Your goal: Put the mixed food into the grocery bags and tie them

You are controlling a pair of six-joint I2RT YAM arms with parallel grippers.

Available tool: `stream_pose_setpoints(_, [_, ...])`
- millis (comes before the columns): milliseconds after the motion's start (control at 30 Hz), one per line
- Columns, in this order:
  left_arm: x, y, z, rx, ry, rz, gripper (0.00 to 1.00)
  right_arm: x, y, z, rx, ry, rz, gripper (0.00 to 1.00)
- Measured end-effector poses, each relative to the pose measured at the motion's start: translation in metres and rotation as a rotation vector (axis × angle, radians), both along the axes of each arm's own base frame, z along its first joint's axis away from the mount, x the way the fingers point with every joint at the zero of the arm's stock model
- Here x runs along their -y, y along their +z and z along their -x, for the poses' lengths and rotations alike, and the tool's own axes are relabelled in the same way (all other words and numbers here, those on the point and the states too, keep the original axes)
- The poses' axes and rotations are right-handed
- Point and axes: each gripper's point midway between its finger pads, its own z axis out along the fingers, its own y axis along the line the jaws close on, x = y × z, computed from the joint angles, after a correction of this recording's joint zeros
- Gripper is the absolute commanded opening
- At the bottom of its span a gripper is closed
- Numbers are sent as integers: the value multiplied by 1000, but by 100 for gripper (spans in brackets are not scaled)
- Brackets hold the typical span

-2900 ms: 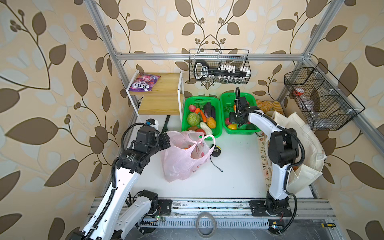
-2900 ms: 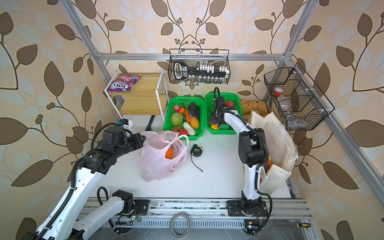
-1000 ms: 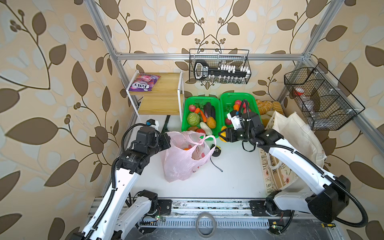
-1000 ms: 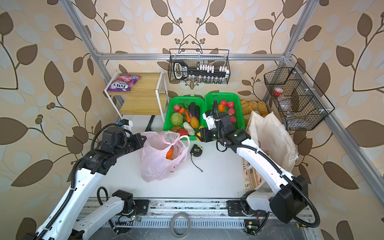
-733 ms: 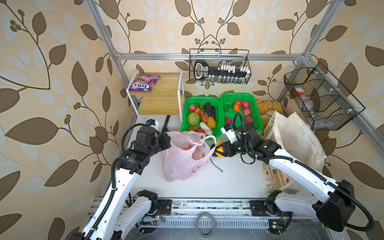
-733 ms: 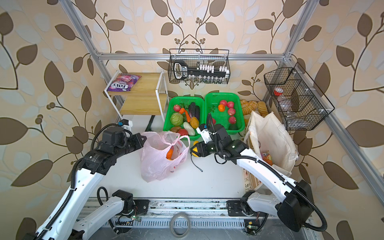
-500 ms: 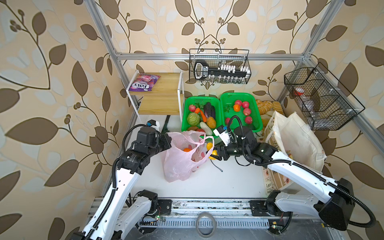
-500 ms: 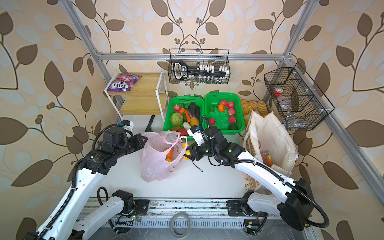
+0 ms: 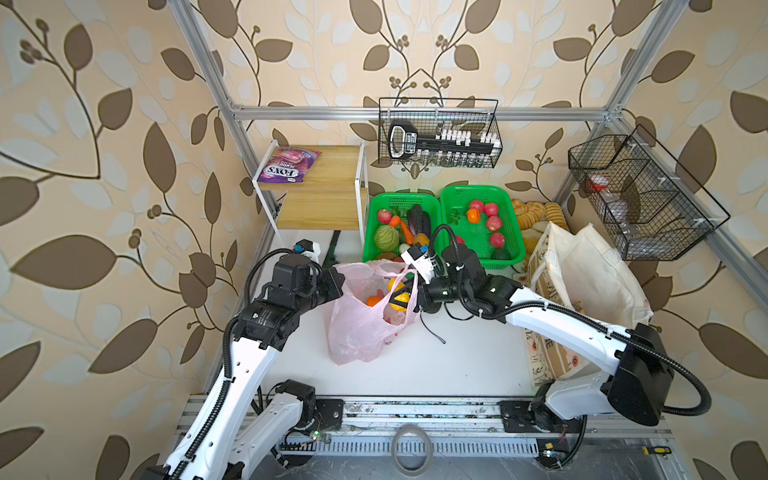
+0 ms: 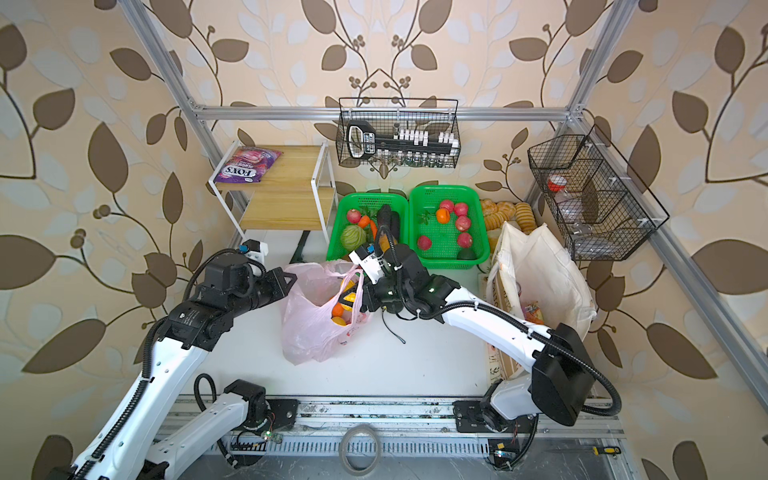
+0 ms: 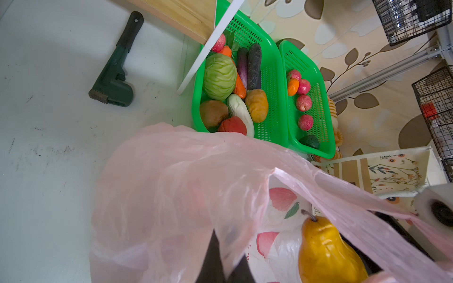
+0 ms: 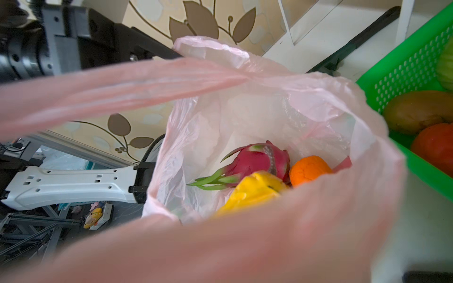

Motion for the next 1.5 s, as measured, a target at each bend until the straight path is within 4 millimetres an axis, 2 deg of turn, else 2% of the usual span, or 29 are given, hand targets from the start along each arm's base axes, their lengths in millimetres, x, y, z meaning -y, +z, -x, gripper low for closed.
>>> stream_pose_setpoints(233, [-1,-1,0,-5,6,-6,0,-26,-16,-24,-45,-42,-24,61])
stream_pose_setpoints(467, [-8,-4,1,-13,34,-29,0,-25,1,-28,-7,-61,-50,71])
stream_pose_setpoints(633, [-9,-4,0,-11,42,-34,0,-5,32,-17,79,-87,-86,75])
stream_pose_setpoints(733, [-10,-4,0,-11,45,-36,0,4,43,-11,112,-93,-104,75])
stream_pose_setpoints(900, [-12,-5,0,-11,59,-46,0,15,36,-7,129,-117,-76,74])
stream_pose_setpoints(1067, [-13,-5,-1,-11,63,-48,0,55,22,1,197,-230,-26,72])
stream_pose_setpoints(1233, [-14,-5,-1,-10,65,-49,0,95,38,5,290,-342,-47,68])
stream_pose_setpoints(1333, [-14,-5,-1,-10,68,-50,0,99,54,16,336,-308,-91,68])
stream_pose_setpoints(1500, [-14,-5,-1,-10,70,-47,0,83,74,46,389,-157,-171,68])
